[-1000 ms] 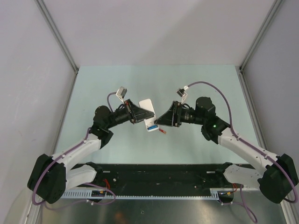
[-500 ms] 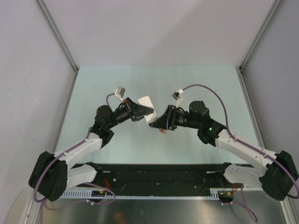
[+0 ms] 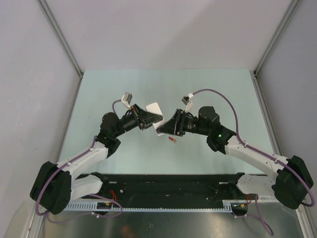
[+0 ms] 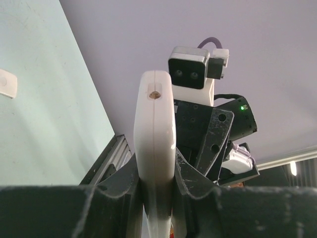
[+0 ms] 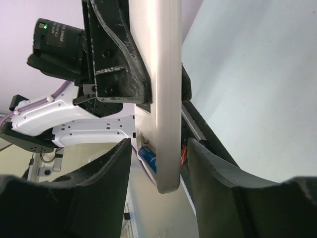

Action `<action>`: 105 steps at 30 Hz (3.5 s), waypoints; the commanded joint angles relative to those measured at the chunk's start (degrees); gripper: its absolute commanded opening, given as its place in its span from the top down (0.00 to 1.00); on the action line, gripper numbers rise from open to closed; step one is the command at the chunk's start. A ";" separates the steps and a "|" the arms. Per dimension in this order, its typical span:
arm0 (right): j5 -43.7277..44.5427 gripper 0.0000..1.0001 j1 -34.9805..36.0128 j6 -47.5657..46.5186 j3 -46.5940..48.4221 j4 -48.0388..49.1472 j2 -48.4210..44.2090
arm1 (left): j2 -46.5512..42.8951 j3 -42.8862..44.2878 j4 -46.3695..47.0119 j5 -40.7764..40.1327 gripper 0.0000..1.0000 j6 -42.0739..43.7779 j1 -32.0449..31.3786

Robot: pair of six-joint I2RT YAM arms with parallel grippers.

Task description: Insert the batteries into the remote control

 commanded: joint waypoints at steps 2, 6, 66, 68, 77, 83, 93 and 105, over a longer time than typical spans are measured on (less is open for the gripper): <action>0.98 0.51 0.09 0.89 0.32 3.36 0.26 | -1.74 -0.34 2.34 -0.45 1.00 -0.33 -0.16; 0.89 0.62 0.09 0.36 0.40 2.22 0.35 | -1.82 -0.07 2.43 -0.63 1.00 -0.51 -0.16; 39.82 0.47 4.74 -41.11 6.72 -23.62 20.21 | -25.73 -24.95 1.99 11.24 1.00 2.22 11.18; 40.36 0.46 5.01 -42.00 7.34 -23.10 21.00 | -25.91 -24.95 2.08 11.15 1.00 2.48 11.18; 41.85 0.43 6.94 -46.04 13.41 -24.32 29.25 | -26.34 -25.12 2.08 12.03 1.00 2.83 11.18; 42.64 0.48 6.86 -47.10 15.43 -26.08 32.68 | -26.61 -25.21 2.08 12.21 1.00 2.83 11.18; 42.20 0.59 6.77 -47.45 17.37 -27.84 35.76 | -26.35 -25.21 2.08 12.56 1.00 3.01 11.18; 40.36 0.64 6.42 -46.83 19.39 -30.56 37.52 | -26.61 -25.30 1.99 12.29 1.00 2.83 11.18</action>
